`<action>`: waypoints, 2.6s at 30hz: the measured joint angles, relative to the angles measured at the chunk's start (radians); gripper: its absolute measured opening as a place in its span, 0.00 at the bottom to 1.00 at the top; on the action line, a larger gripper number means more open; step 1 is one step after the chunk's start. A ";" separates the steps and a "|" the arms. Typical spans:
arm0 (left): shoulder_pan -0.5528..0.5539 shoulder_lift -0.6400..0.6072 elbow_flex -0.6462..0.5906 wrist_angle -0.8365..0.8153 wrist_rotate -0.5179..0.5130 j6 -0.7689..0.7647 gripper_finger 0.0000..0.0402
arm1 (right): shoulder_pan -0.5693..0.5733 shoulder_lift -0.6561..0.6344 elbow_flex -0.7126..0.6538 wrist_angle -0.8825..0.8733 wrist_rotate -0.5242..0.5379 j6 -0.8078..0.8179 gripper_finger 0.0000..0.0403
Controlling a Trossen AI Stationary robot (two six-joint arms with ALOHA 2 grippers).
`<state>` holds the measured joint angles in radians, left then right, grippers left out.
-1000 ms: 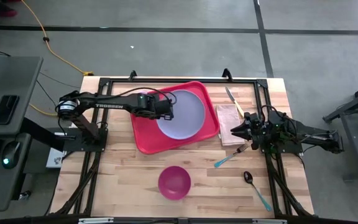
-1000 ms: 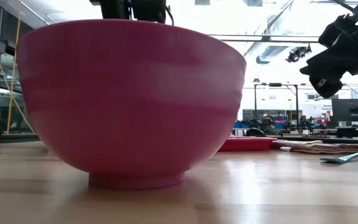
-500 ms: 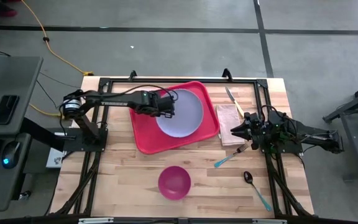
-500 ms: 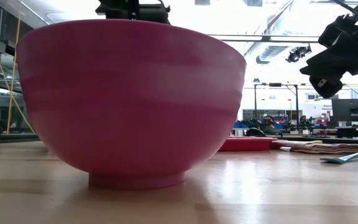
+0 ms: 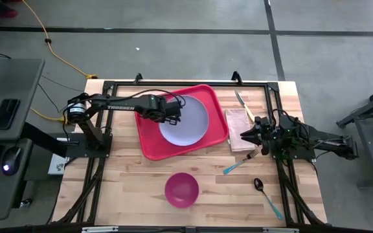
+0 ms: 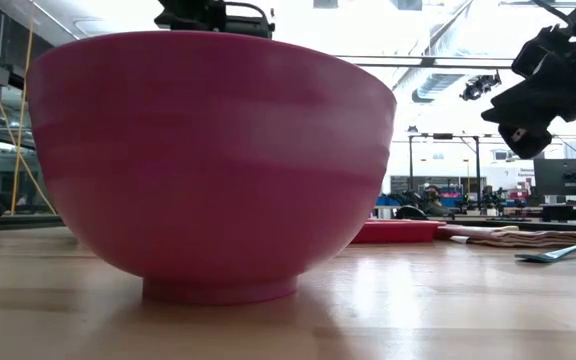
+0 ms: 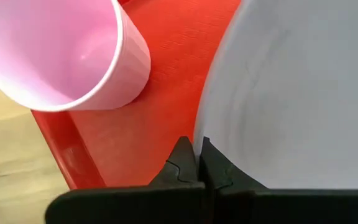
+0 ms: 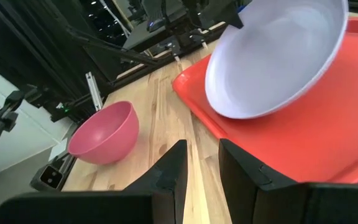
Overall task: Set up tray
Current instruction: Put the purple plate on the red tray below the light pink mug, then stack the pink bowl on the purple plate
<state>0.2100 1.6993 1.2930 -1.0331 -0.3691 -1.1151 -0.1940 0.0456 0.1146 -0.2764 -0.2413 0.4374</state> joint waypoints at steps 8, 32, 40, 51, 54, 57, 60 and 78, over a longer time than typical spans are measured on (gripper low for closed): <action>0.009 0.000 0.000 -0.014 -0.017 0.031 0.03 | 0.000 0.000 0.000 0.003 0.015 0.008 0.18; 0.026 0.008 -0.011 -0.049 0.000 0.064 0.07 | 0.000 0.000 0.000 0.004 0.015 0.018 0.18; 0.026 0.008 -0.013 -0.054 0.000 0.065 0.12 | 0.000 0.000 0.000 0.004 0.015 0.016 0.18; 0.026 0.009 -0.014 -0.077 0.011 0.067 0.17 | 0.000 0.000 0.000 0.004 0.015 0.015 0.18; 0.026 0.009 -0.014 -0.077 0.011 0.067 0.19 | 0.000 0.000 0.000 0.004 0.015 0.015 0.18; 0.026 0.009 -0.014 -0.077 0.011 0.067 0.20 | 0.000 0.000 0.000 0.004 0.015 0.015 0.18; 0.026 0.009 -0.014 -0.080 0.011 0.066 0.22 | 0.000 0.000 0.000 0.004 0.015 0.016 0.18; 0.017 -0.002 0.078 -0.101 0.082 0.146 0.24 | 0.000 0.000 0.000 0.004 0.024 0.016 0.18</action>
<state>0.2268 1.6974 1.3706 -1.1339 -0.2868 -0.9688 -0.1940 0.0454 0.1146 -0.2728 -0.2173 0.4530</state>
